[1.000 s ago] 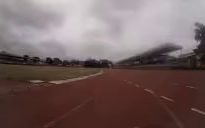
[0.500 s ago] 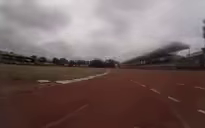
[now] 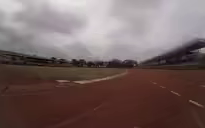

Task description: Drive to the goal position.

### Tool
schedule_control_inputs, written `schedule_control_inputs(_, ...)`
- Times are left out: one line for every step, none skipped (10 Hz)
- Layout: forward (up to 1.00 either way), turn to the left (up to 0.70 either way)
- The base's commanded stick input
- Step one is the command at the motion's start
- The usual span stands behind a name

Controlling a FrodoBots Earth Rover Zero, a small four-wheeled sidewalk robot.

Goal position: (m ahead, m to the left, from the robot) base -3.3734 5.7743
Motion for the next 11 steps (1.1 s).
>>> schedule_control_inputs(0.00, 0.70)
schedule_control_inputs(0.00, 0.70)
schedule_control_inputs(0.00, 0.70)
schedule_control_inputs(0.00, 0.70)
schedule_control_inputs(0.00, 0.70)
schedule_control_inputs(0.00, 0.70)
schedule_control_inputs(0.00, 0.70)
schedule_control_inputs(0.00, 0.70)
schedule_control_inputs(0.00, 0.70)
schedule_control_inputs(0.00, 0.70)
schedule_control_inputs(0.00, 0.70)
